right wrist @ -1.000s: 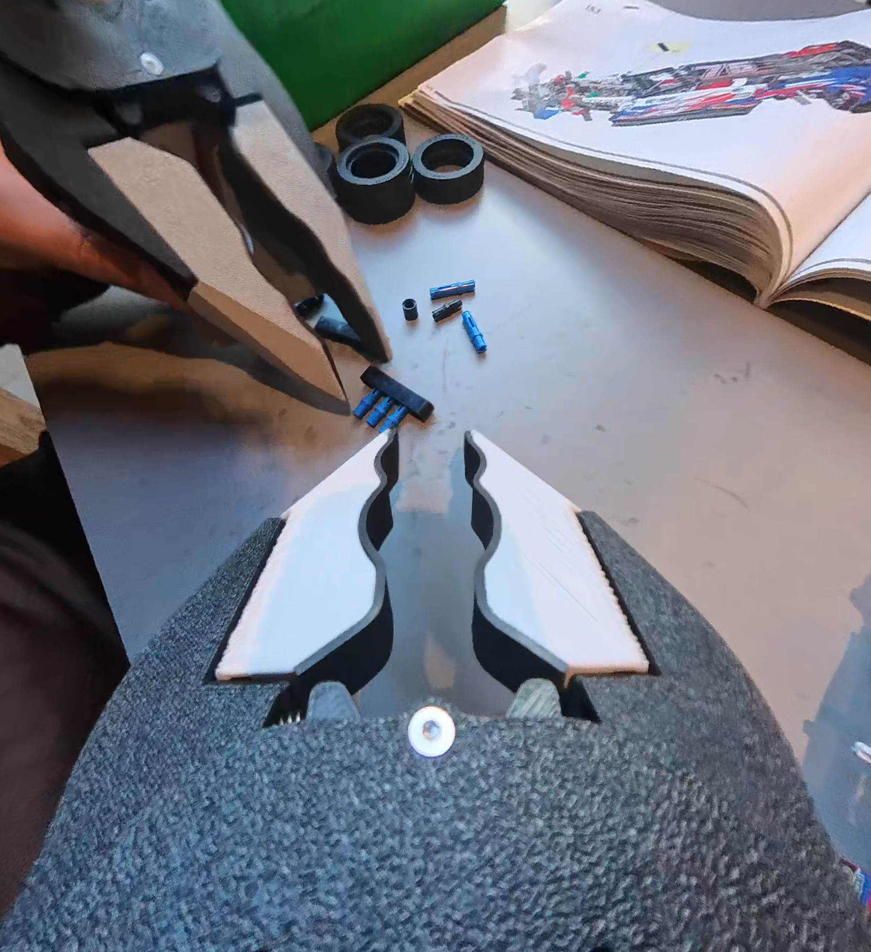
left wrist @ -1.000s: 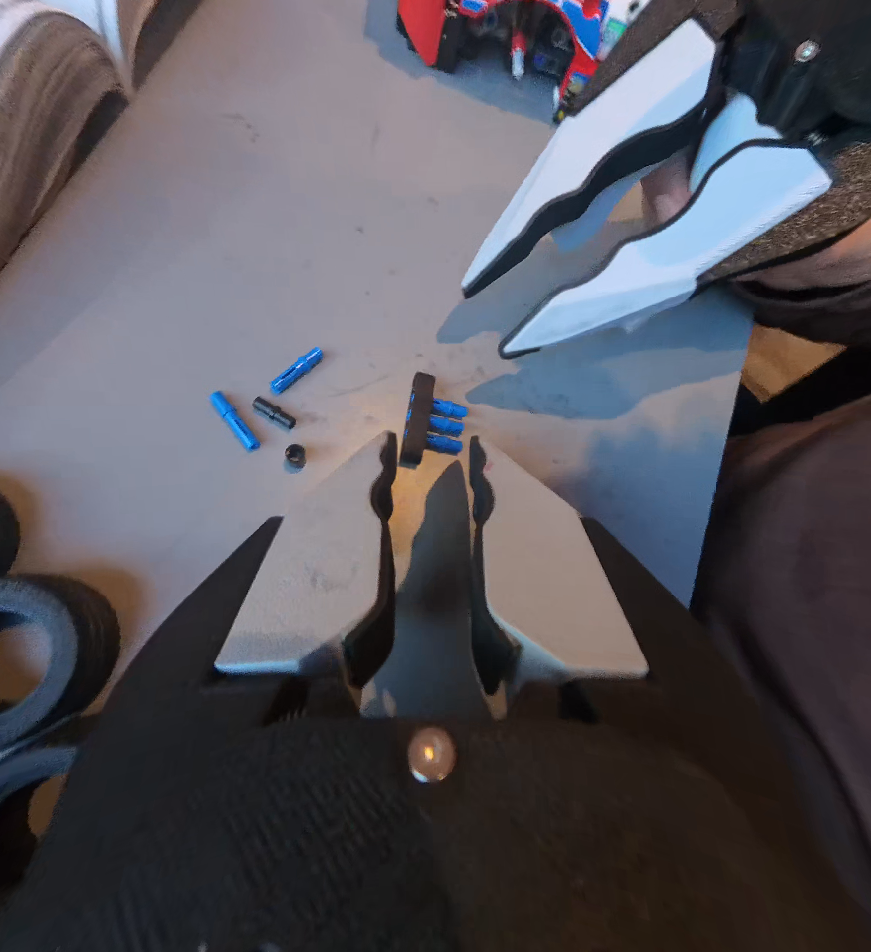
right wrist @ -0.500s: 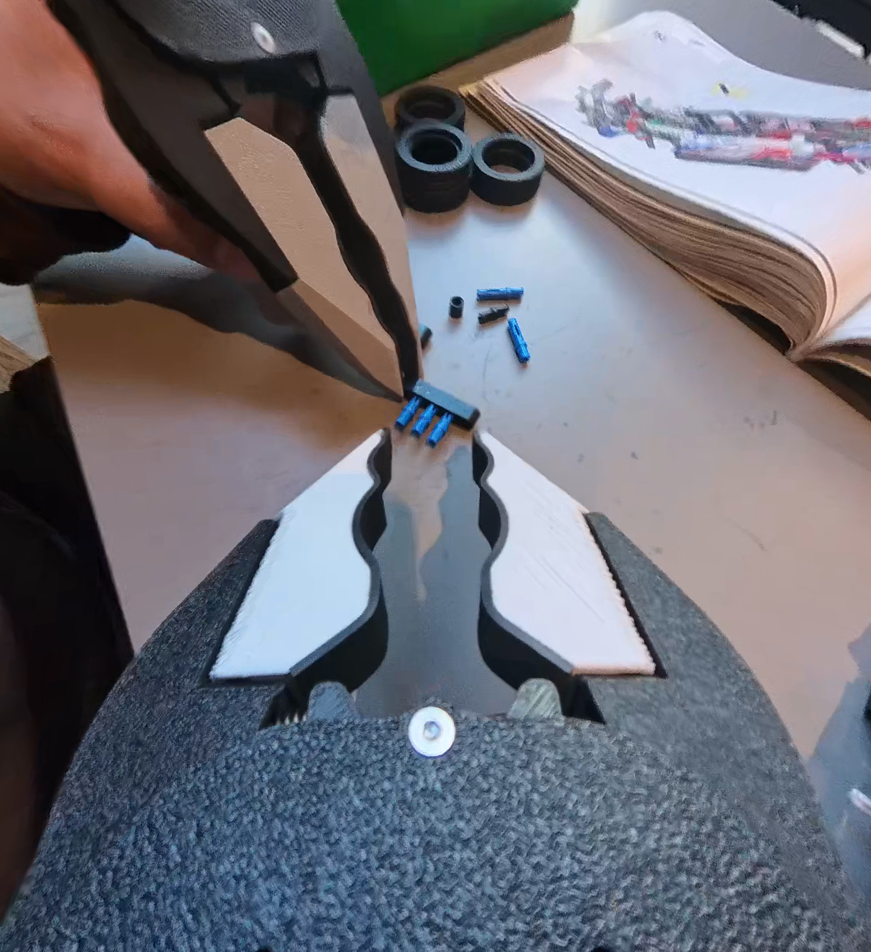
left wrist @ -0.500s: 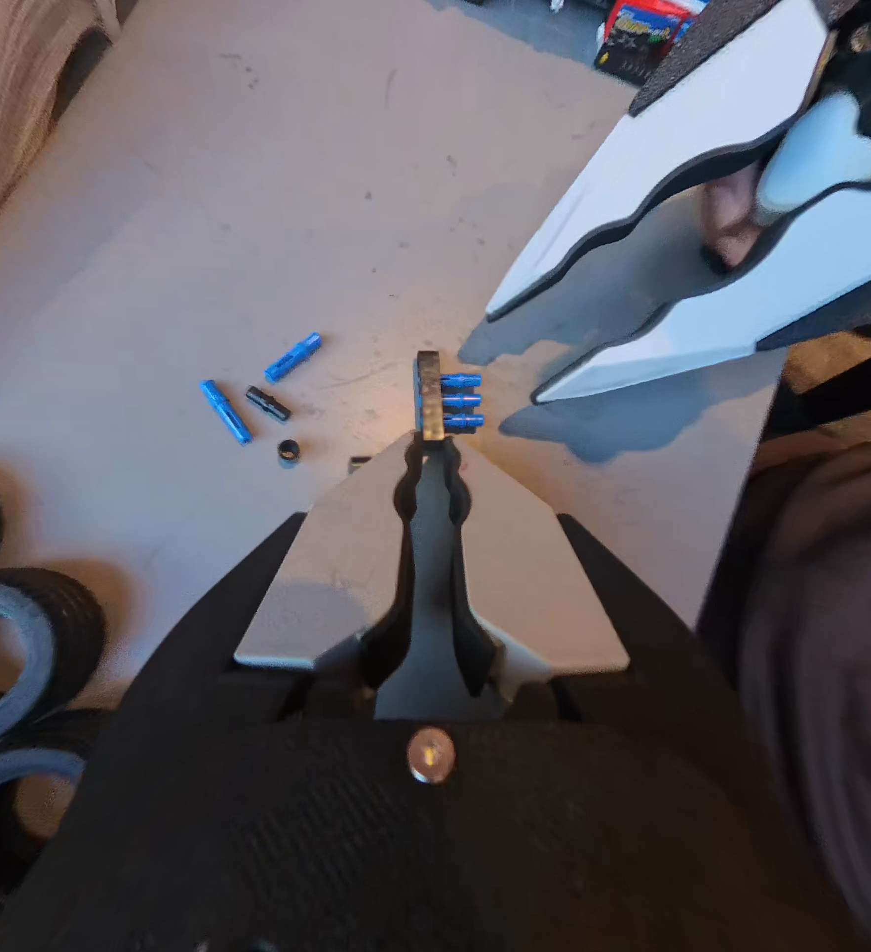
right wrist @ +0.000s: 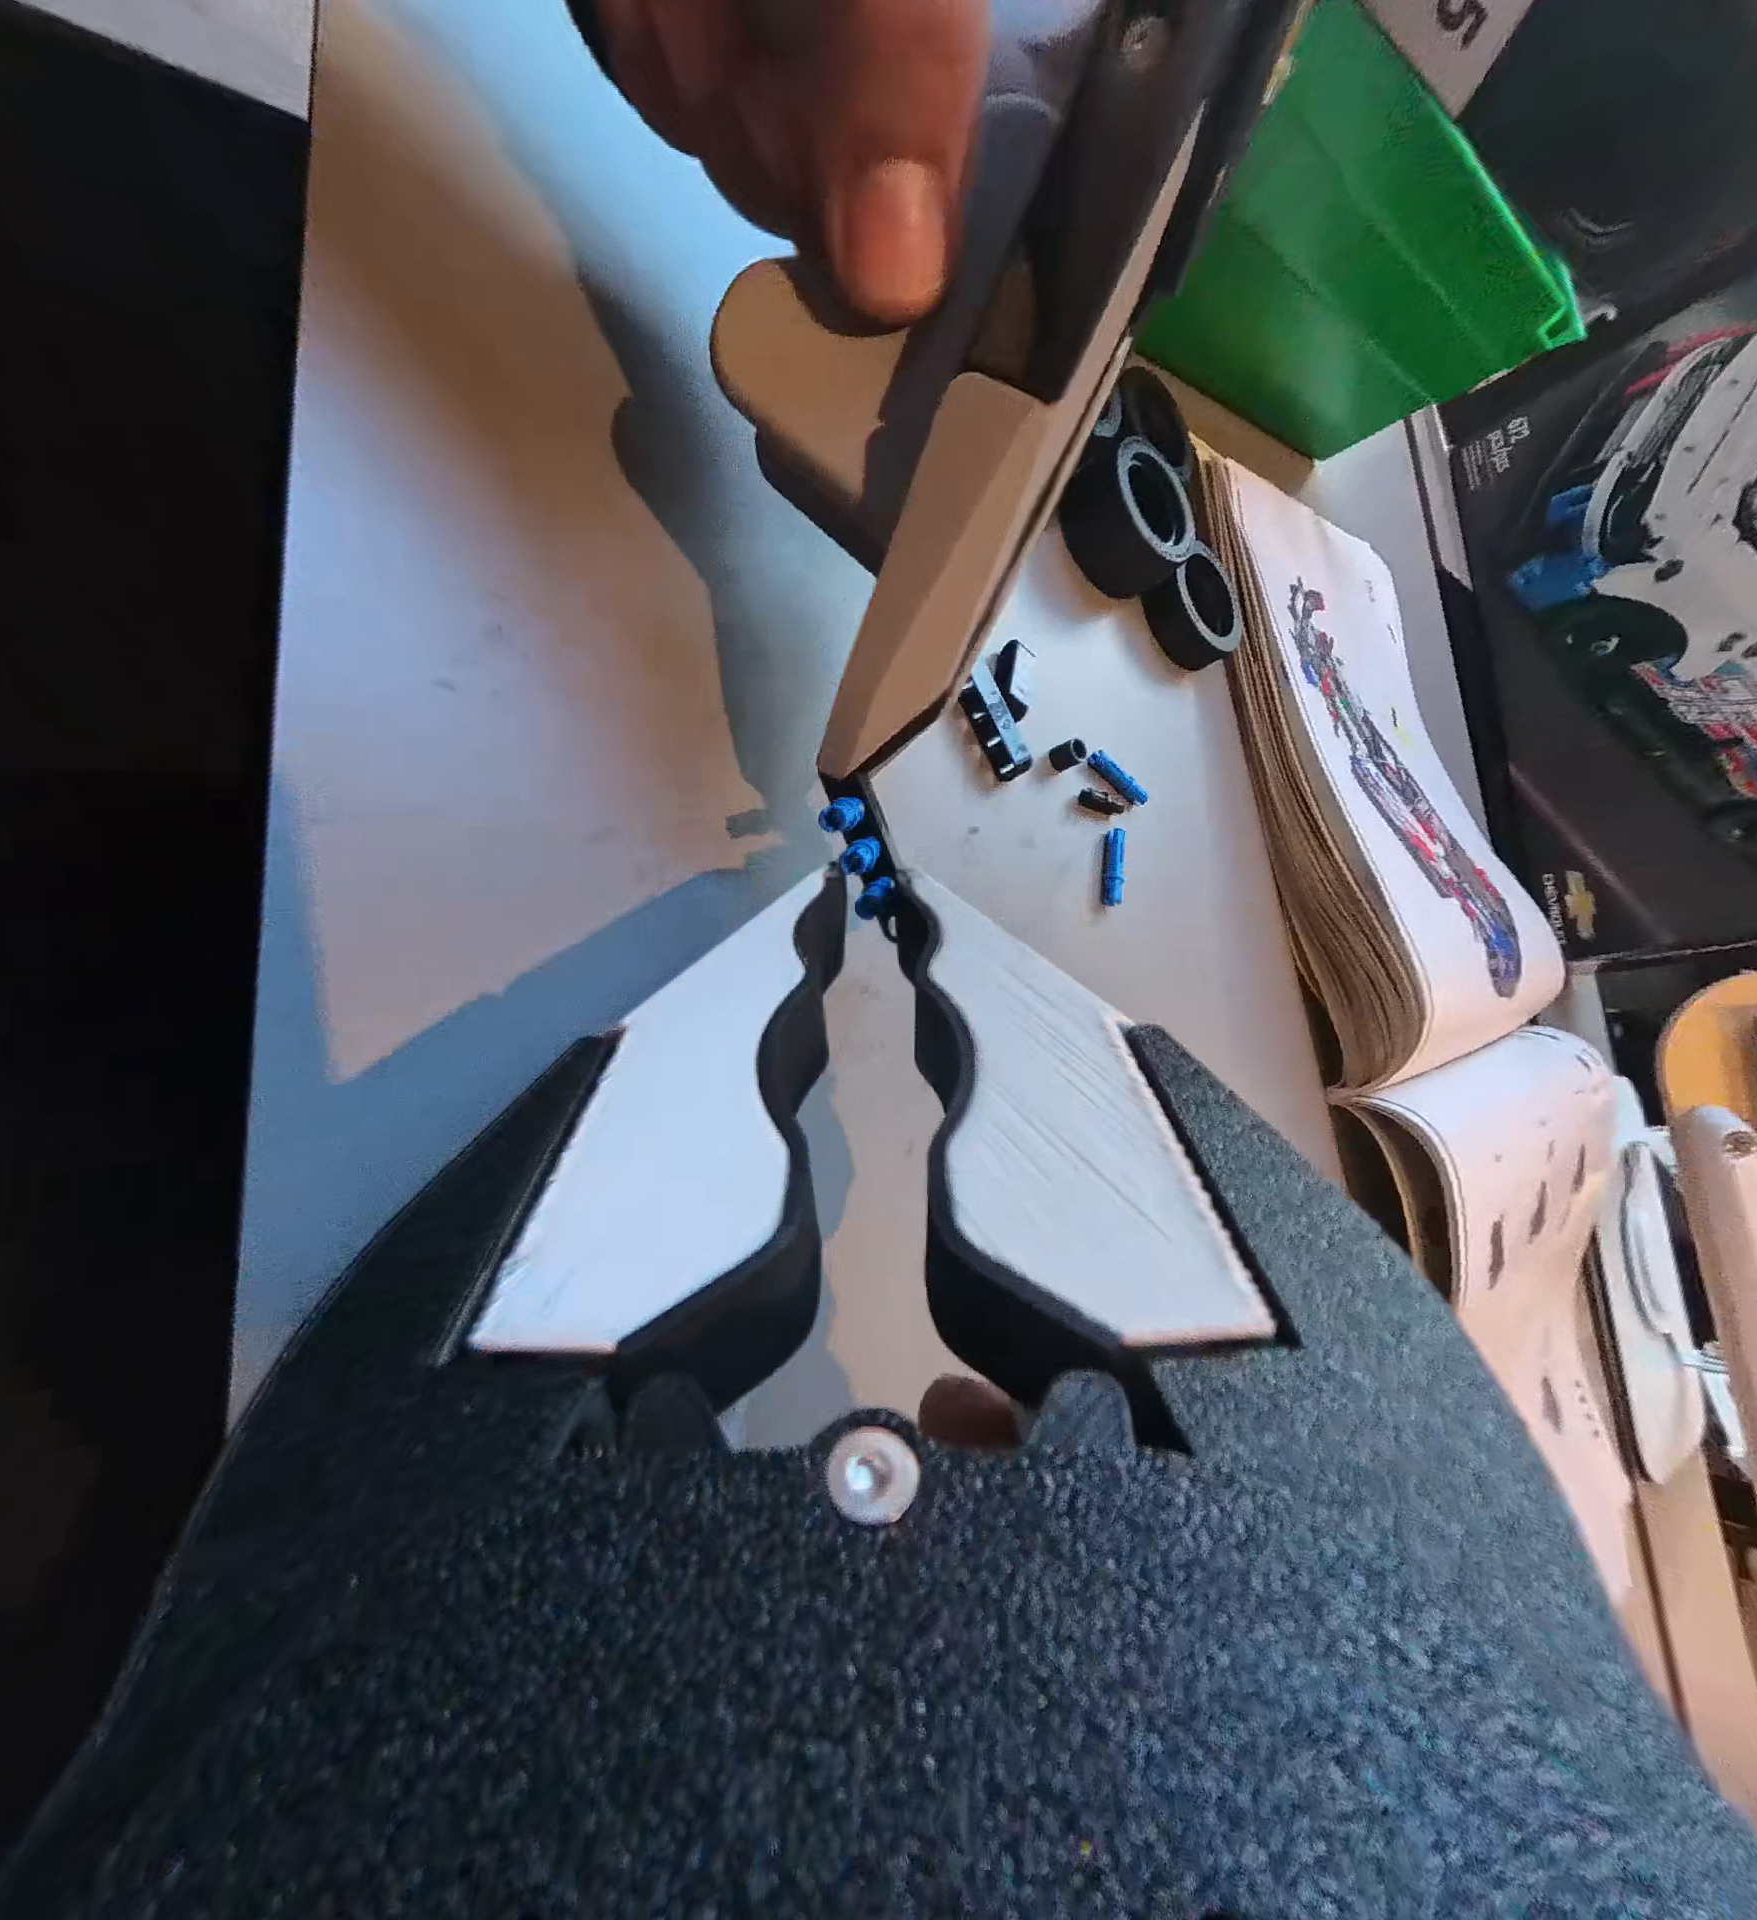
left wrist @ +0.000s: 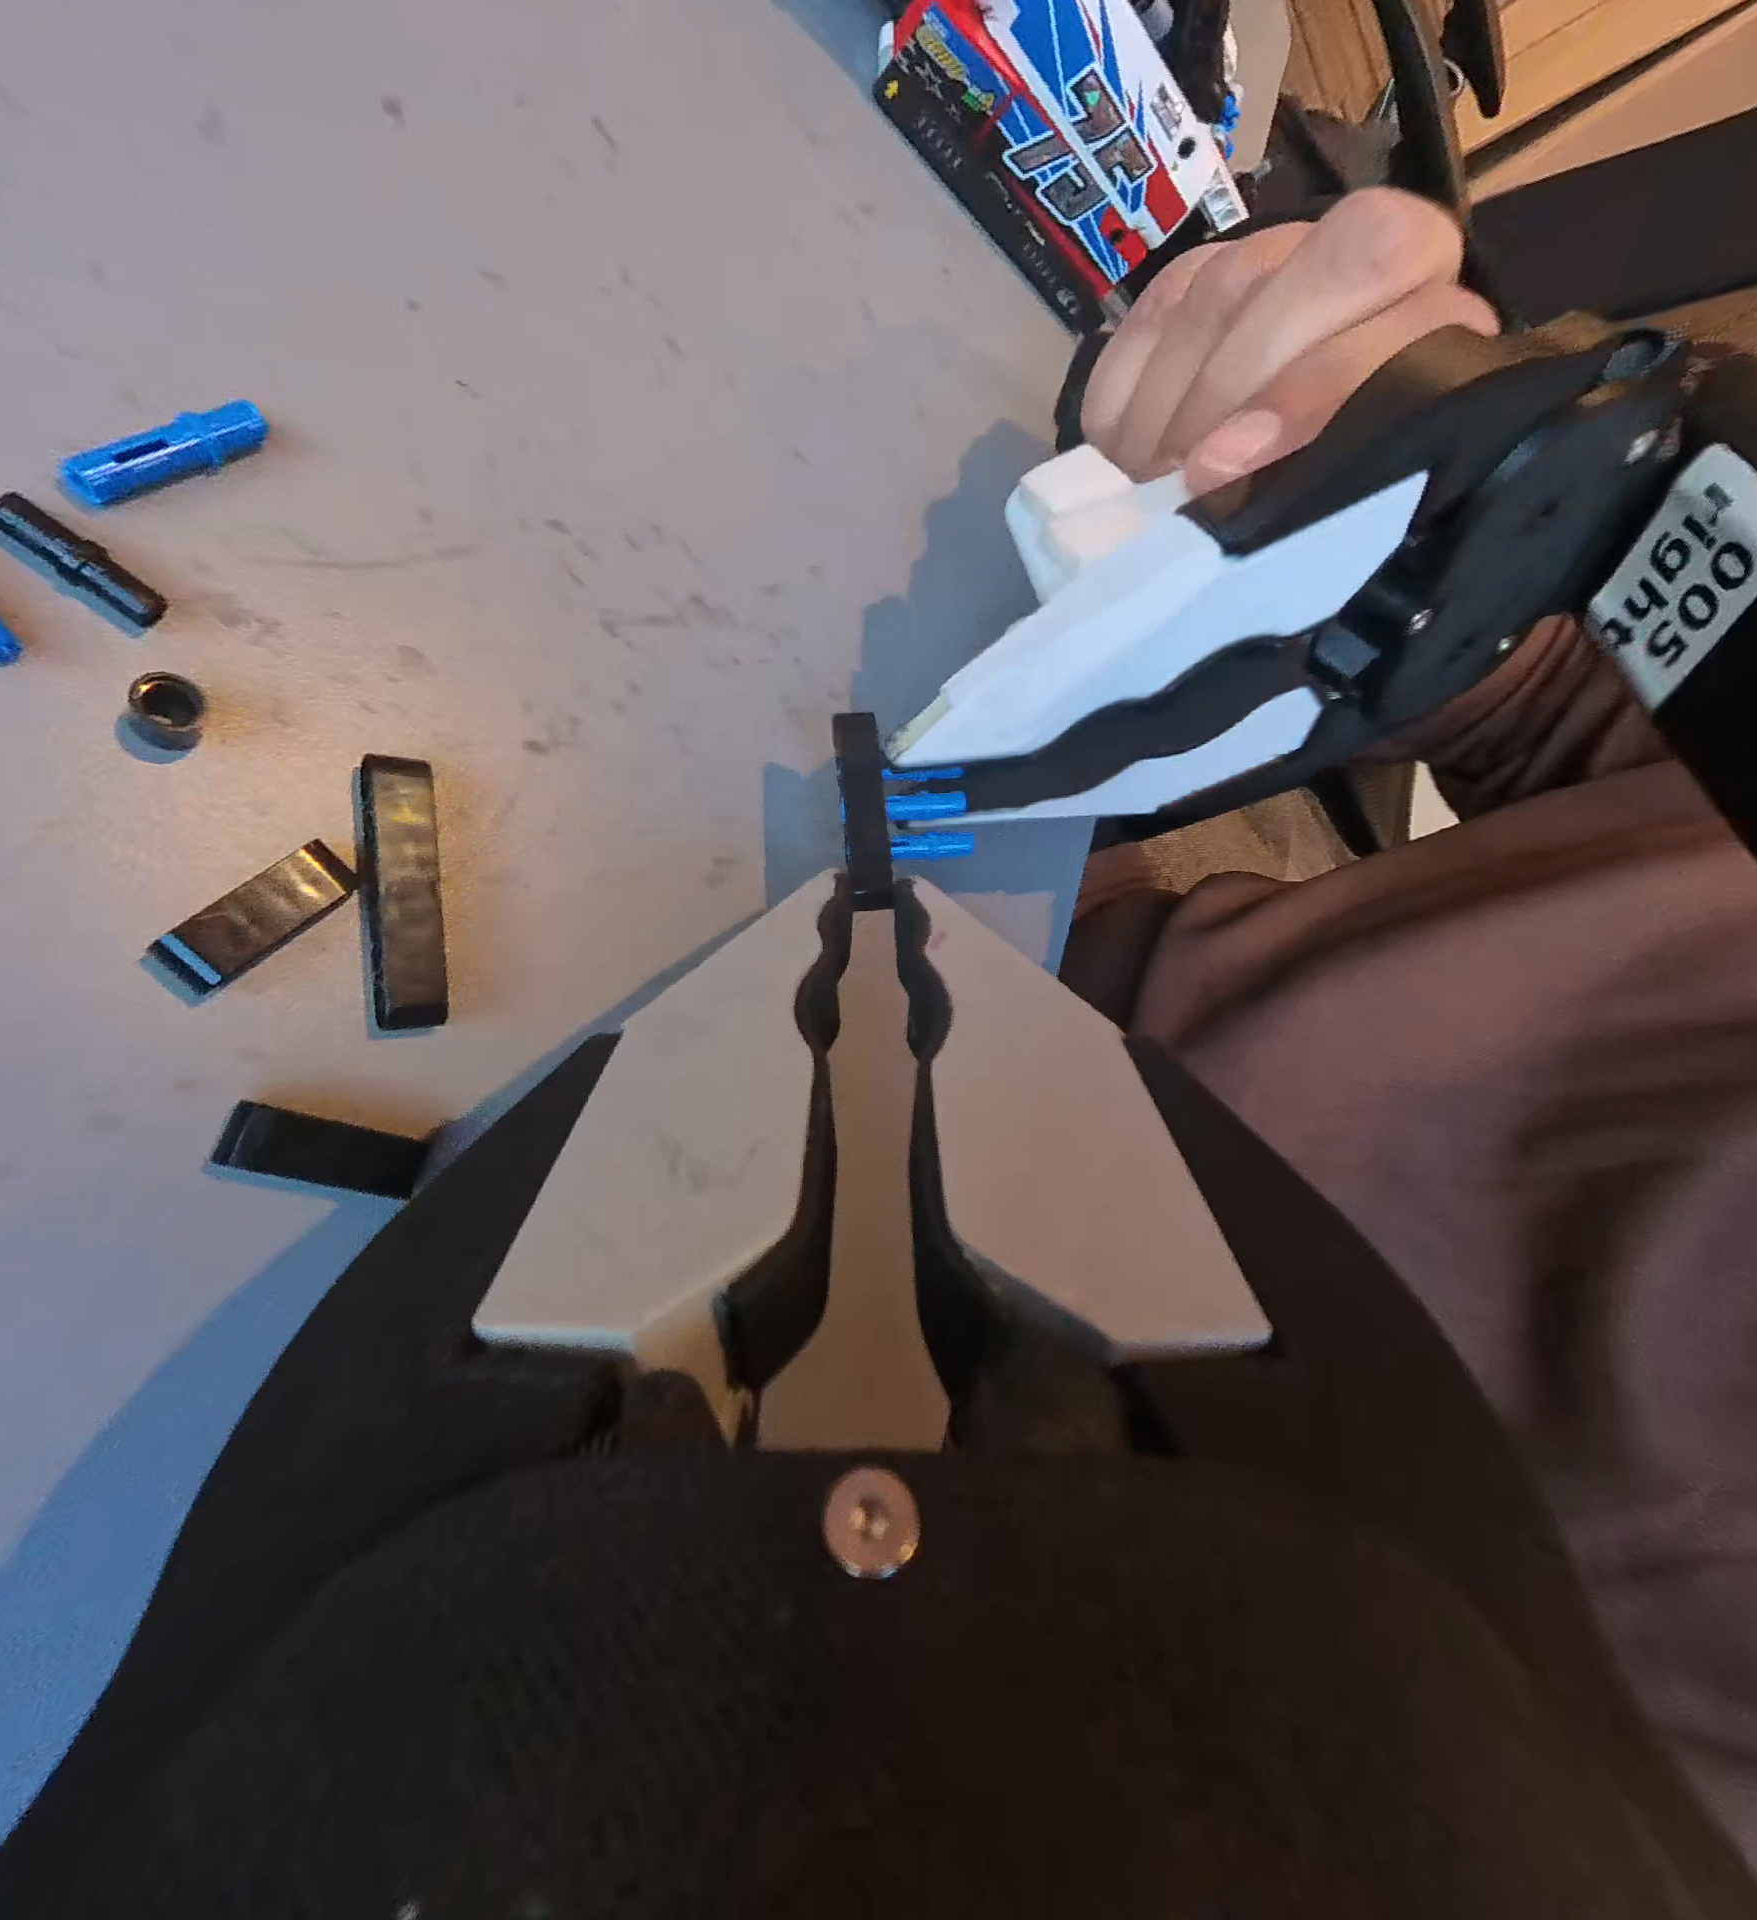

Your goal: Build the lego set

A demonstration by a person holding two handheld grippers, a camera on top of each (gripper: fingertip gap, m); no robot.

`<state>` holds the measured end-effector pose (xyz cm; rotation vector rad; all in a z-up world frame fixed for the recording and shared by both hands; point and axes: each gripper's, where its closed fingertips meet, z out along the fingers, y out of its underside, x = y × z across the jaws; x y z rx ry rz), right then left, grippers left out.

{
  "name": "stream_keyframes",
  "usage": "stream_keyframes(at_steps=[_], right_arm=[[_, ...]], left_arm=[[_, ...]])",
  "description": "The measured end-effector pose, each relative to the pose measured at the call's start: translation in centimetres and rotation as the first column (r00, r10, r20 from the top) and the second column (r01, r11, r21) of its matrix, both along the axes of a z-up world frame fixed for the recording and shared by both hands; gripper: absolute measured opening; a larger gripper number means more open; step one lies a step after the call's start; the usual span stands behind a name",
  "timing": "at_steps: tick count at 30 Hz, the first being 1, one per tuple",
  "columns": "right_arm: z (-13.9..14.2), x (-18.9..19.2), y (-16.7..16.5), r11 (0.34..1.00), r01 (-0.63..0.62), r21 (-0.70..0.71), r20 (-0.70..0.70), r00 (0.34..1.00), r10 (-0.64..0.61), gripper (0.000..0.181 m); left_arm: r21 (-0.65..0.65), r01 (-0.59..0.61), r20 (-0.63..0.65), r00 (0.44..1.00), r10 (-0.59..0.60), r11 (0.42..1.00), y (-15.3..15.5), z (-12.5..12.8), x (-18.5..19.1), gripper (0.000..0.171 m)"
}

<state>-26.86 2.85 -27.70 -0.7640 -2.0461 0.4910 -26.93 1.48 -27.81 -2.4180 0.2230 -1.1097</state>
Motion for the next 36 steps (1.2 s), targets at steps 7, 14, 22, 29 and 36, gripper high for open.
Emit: stream_keyframes(at_steps=[7, 14, 22, 29, 36], right_arm=[[0.8, -0.3, 0.6, 1.0, 0.026, -0.018, -0.046, 0.999, -0.026, 0.005], [1.6, -0.5, 0.6, 0.913, 0.053, -0.405, 0.021, 0.999, -0.049, 0.005], [2.3, 0.1, -0.8, 0.75, 0.026, -0.661, 0.096, 0.994, 0.051, 0.005], [1.9, 0.3, -1.2, 0.736, 0.028, -0.676, 0.13, 0.988, 0.082, 0.005], [2.3, 0.1, -1.1, 0.725, 0.024, -0.688, 0.117, 0.99, 0.078, 0.004]], left_arm=[[0.136, 0.007, -0.031, 1.0, -0.003, 0.991, 0.2, 0.9, -0.2, 0.007], [0.466, 0.169, -0.362, 0.932, 0.012, 0.868, 0.7, 2.3, -0.7, 0.043], [0.481, 0.36, -0.51, 0.856, -0.079, 0.799, 1.0, 0.9, 1.0, 0.007], [0.463, 0.32, -0.425, 0.899, -0.109, 0.827, 0.6, 0.6, 1.3, 0.005], [0.452, 0.194, -0.284, 0.956, -0.066, 0.87, 0.6, 0.6, 1.5, 0.006]])
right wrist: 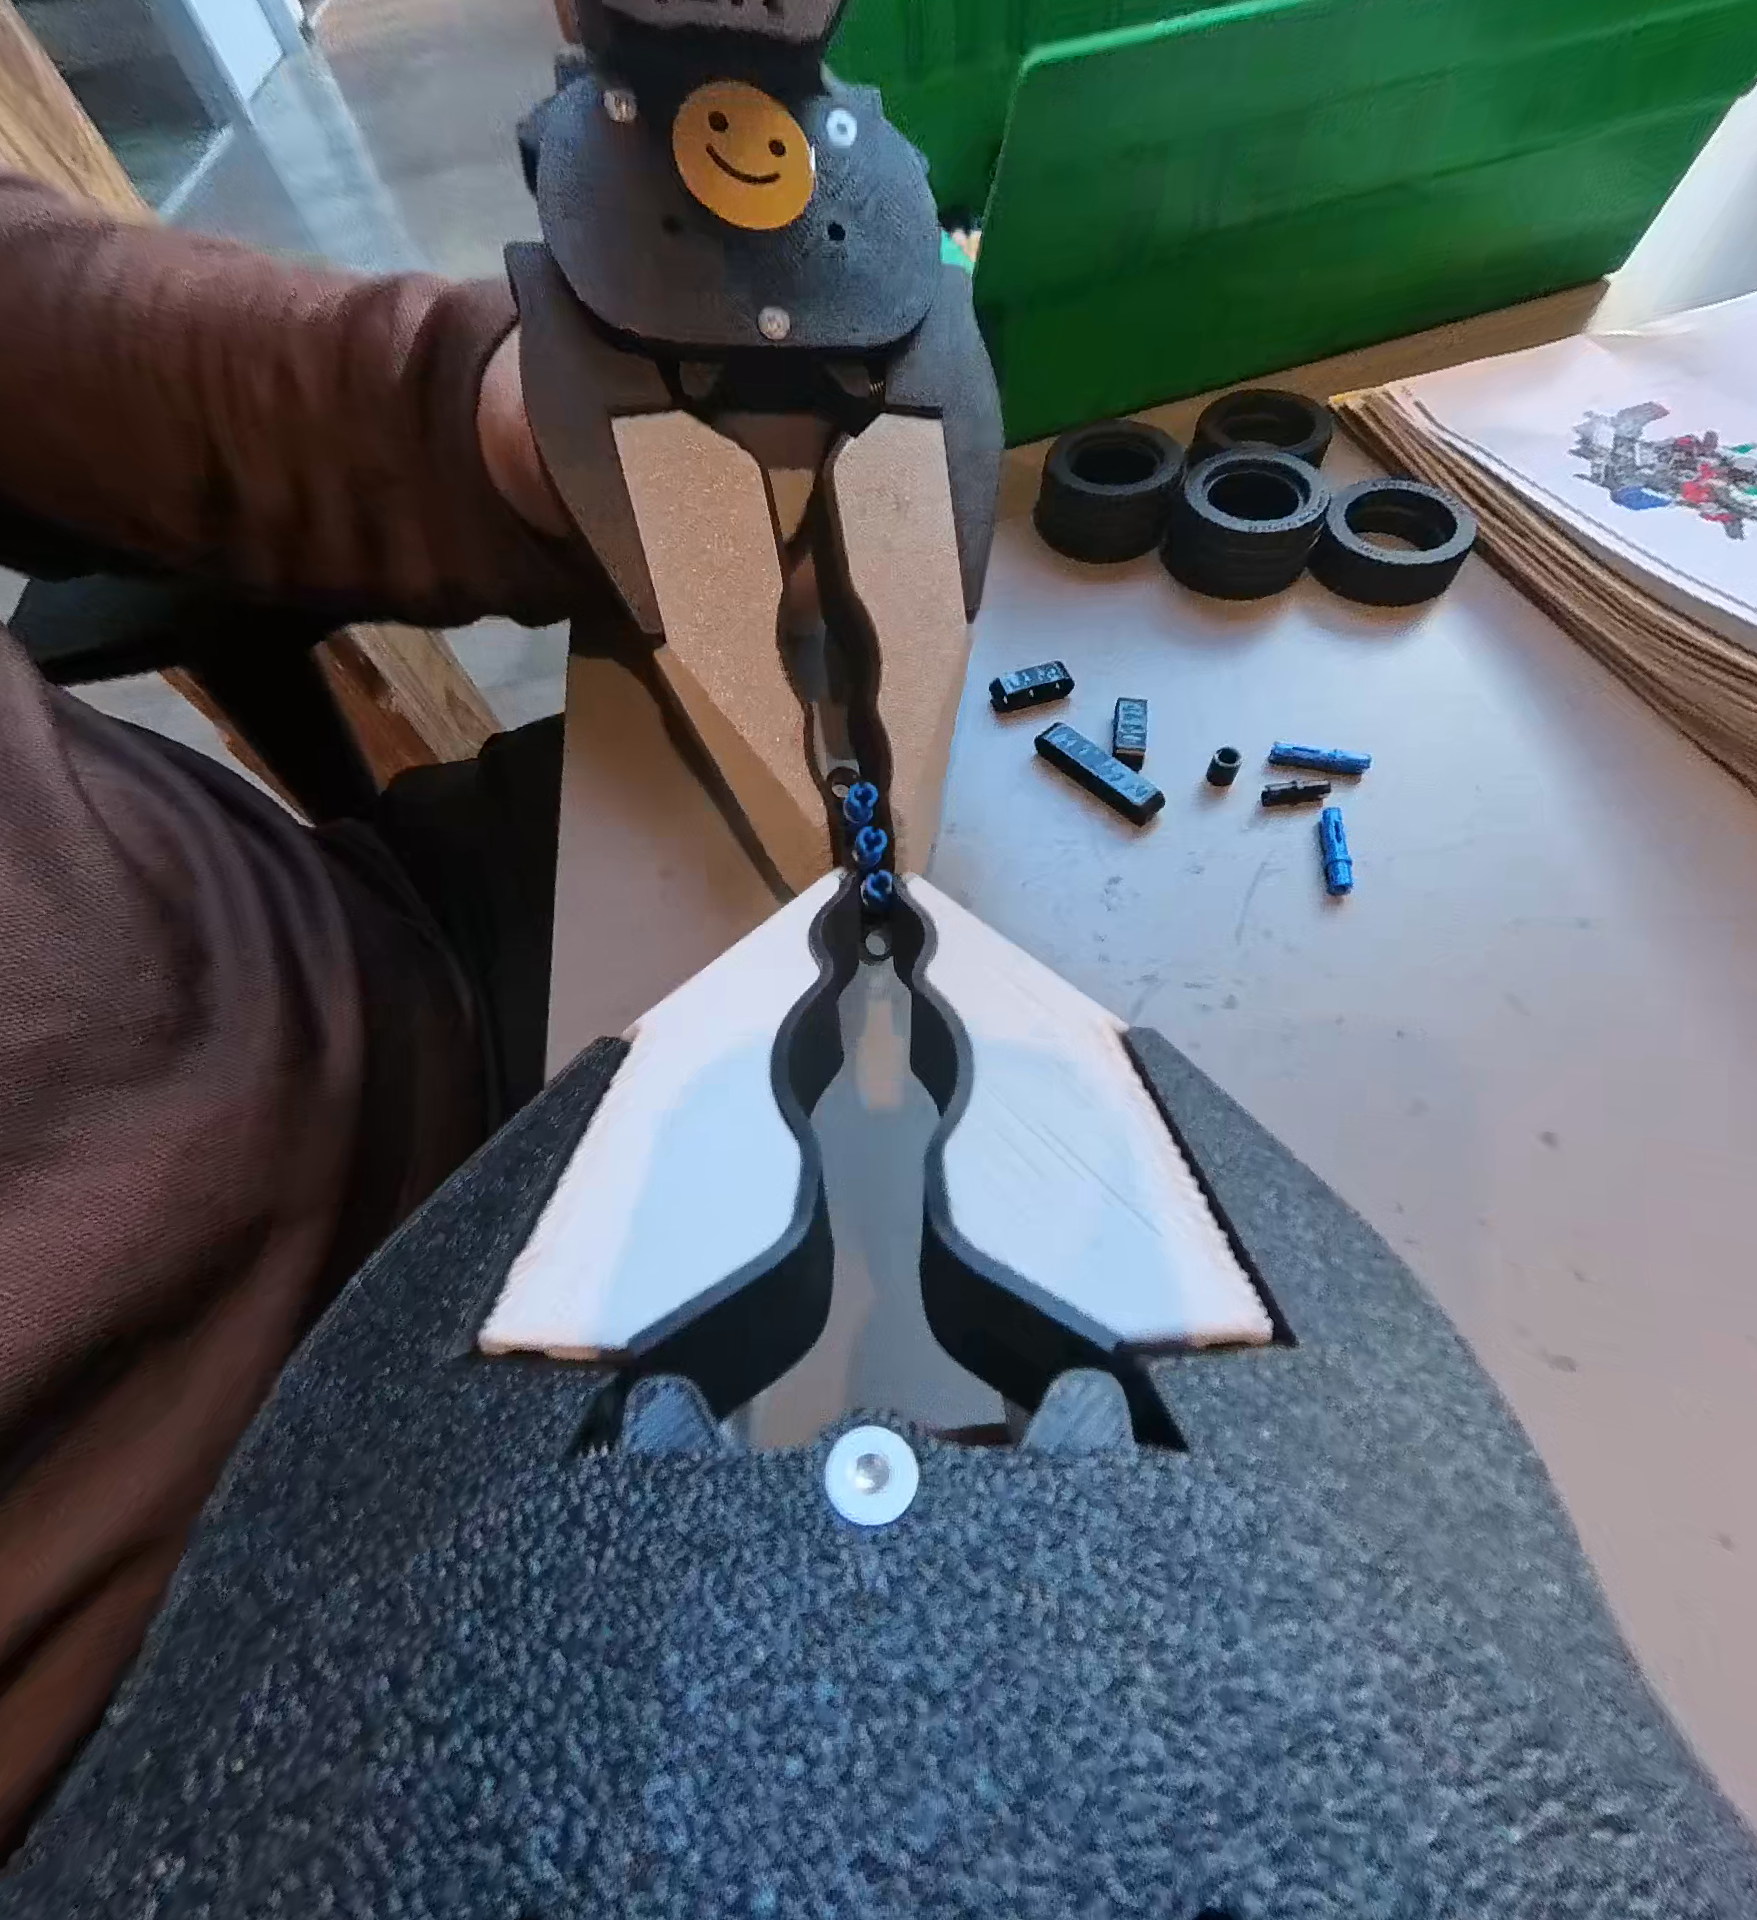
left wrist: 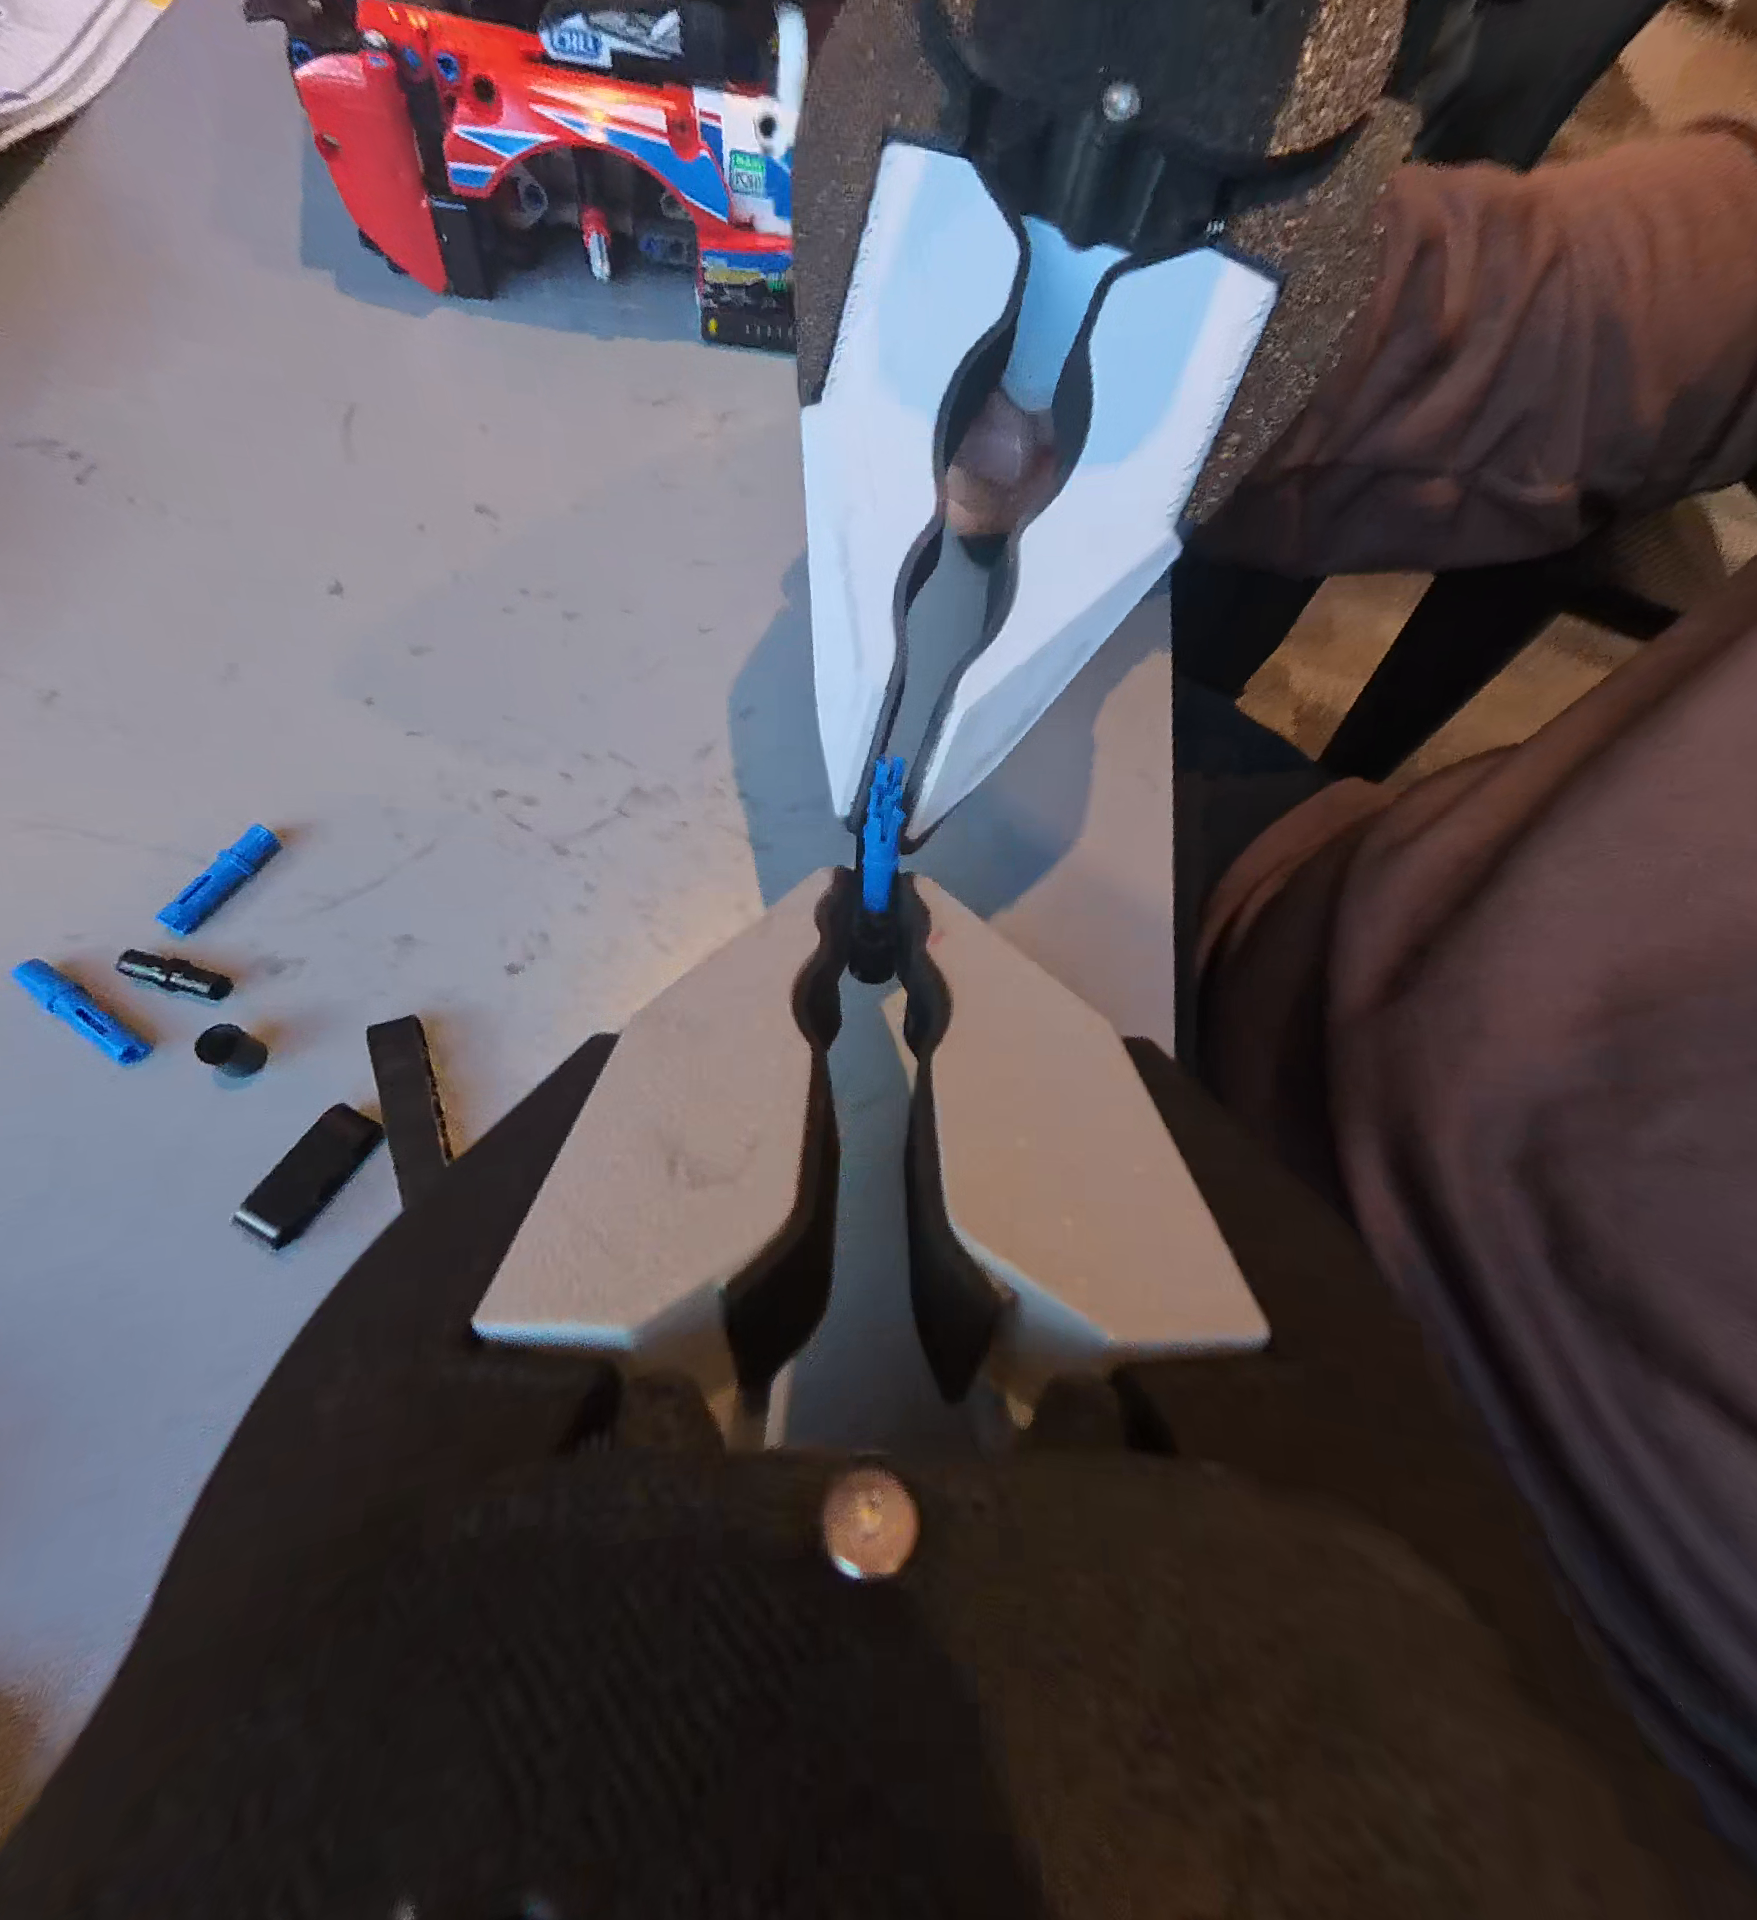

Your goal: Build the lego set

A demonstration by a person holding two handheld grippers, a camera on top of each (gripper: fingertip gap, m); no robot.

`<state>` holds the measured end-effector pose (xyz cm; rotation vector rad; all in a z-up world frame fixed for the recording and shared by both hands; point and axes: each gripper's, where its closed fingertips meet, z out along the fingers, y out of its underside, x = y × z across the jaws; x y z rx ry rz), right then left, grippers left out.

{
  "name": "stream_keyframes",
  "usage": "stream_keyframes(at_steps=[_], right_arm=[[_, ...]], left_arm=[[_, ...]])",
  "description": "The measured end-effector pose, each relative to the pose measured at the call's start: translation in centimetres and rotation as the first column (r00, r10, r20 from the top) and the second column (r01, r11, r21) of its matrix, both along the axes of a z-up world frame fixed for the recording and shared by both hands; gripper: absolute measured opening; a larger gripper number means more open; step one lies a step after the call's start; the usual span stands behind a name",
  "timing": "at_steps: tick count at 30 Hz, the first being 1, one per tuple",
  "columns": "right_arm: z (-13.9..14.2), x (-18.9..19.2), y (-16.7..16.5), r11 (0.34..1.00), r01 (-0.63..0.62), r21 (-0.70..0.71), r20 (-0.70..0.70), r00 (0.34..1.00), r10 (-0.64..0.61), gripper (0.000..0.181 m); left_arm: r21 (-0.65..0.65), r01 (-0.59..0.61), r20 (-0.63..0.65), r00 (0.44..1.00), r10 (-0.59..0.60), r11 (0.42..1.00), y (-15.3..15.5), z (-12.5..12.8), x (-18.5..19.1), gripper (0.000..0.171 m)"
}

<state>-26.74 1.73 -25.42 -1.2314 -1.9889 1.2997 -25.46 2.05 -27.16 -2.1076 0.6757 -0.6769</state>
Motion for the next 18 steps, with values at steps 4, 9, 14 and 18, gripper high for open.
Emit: stream_keyframes(at_steps=[4, 9, 14, 18], right_arm=[[1.2, -0.4, 0.3, 0.995, 0.011, -0.102, -0.035, 0.999, -0.014, 0.003], [2.1, -0.9, 0.4, 0.973, 0.031, -0.229, -0.039, 0.998, -0.041, 0.002], [3.3, -1.9, 0.9, 0.915, 0.061, -0.399, -0.045, 0.995, -0.086, 0.002], [4.5, -2.8, 1.2, 0.846, 0.067, -0.529, -0.074, 0.989, -0.125, 0.003]], left_arm=[[0.041, -0.05, 0.074, 0.996, 0.047, 0.998, 0.4, 1.2, -0.2, 0.006], [0.028, -0.069, 0.167, 0.984, 0.063, 0.997, 0.5, 2.0, -0.5, 0.006], [0.045, -0.123, 0.267, 0.958, 0.106, 0.991, 0.9, 3.2, -1.2, 0.006], [0.062, -0.179, 0.372, 0.917, 0.144, 0.982, 1.3, 4.5, -1.8, 0.006]])
